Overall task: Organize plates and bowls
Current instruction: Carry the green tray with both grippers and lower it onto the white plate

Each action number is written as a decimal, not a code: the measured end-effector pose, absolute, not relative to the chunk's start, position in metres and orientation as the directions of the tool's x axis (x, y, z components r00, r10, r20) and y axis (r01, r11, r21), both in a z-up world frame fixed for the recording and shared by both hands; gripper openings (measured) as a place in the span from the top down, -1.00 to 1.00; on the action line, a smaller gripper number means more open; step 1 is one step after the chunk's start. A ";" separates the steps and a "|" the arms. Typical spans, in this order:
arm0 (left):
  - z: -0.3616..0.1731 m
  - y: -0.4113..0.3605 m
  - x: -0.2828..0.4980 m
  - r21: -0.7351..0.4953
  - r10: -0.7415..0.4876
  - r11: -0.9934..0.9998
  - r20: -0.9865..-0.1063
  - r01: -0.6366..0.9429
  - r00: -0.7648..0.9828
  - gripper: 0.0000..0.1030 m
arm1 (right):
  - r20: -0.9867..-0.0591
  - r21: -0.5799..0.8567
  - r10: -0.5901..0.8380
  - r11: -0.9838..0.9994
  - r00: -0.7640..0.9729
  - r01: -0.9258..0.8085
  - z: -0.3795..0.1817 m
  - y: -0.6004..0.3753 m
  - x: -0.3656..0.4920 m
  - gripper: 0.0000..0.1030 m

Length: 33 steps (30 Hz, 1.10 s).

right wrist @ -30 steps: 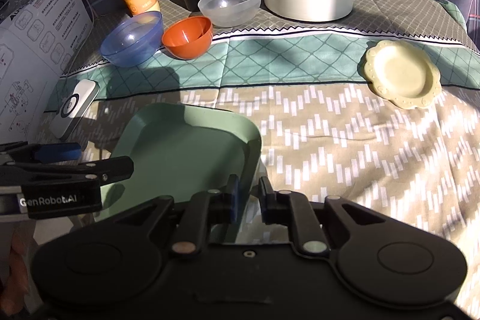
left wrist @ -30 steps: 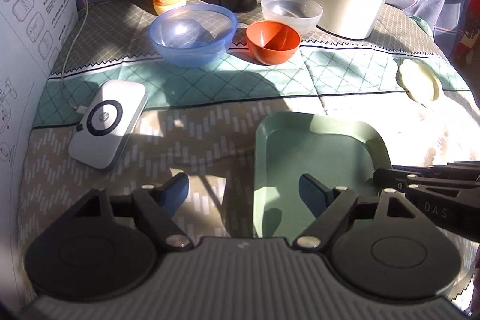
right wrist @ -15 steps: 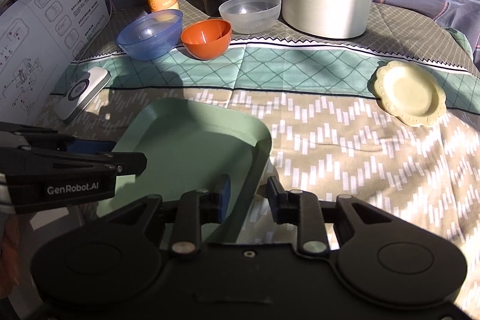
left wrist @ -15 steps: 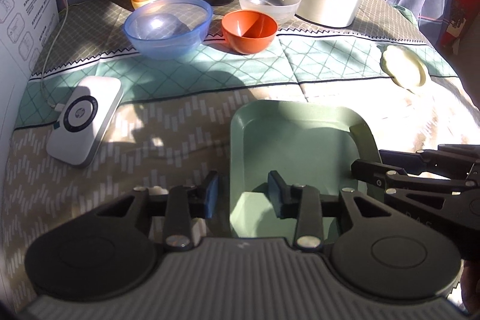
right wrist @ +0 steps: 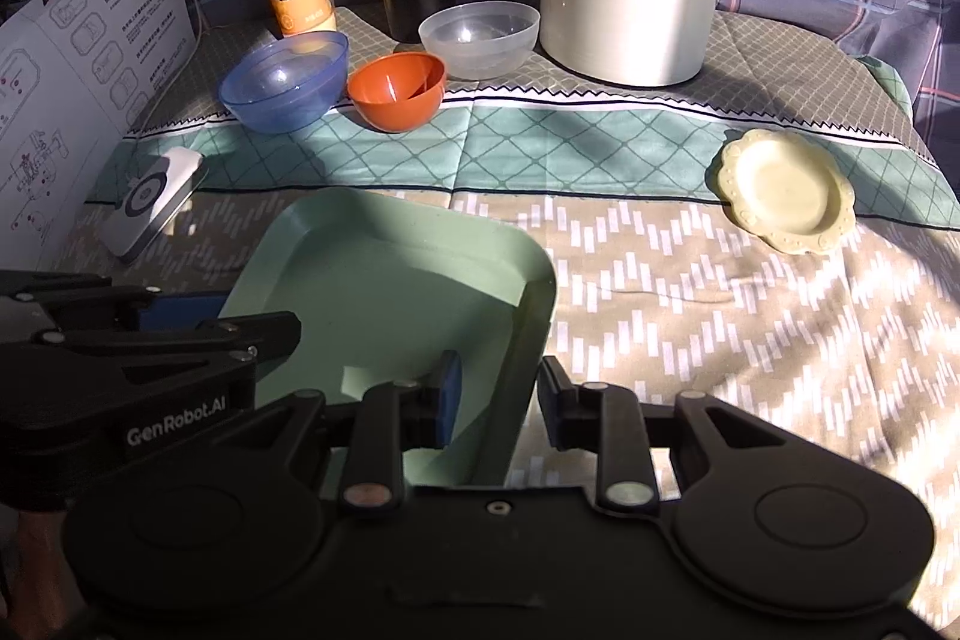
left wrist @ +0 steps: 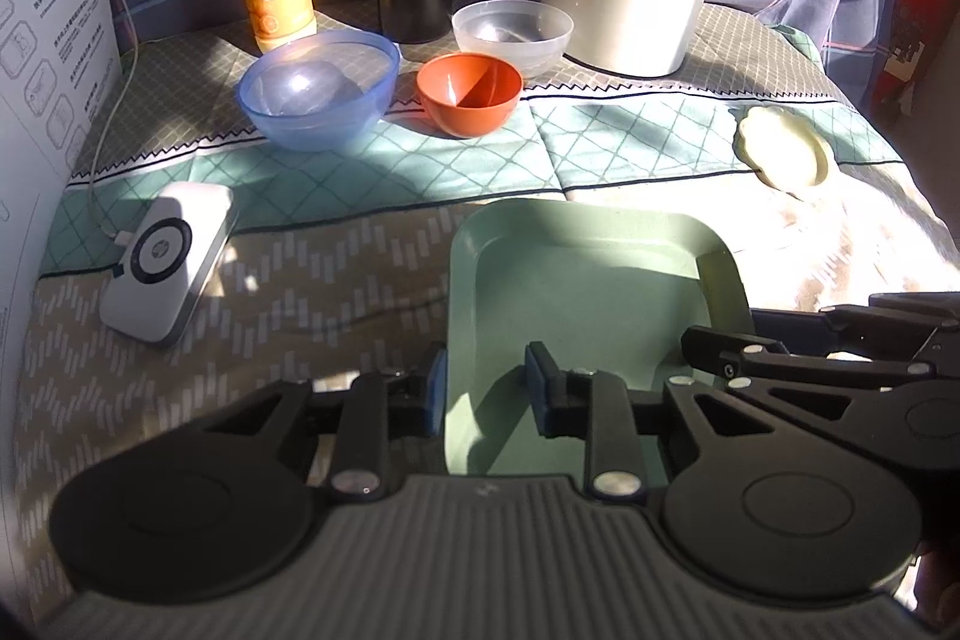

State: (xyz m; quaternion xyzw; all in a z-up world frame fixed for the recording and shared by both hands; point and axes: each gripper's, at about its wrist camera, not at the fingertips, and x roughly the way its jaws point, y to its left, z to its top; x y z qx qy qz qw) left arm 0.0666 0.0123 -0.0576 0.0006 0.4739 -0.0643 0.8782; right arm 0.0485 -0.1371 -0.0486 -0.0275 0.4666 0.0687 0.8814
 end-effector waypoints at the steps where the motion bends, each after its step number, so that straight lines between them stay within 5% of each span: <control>1: -0.055 0.012 0.066 -0.063 -0.113 0.992 -0.831 0.110 0.545 0.47 | -0.823 0.011 0.093 0.989 0.560 -0.147 -0.046 -0.136 0.047 0.45; 33: -0.003 0.118 -0.033 -0.143 -0.049 0.984 -0.799 -0.110 0.599 0.42 | -0.807 0.017 0.252 0.914 0.534 -0.406 0.014 -0.038 -0.023 0.44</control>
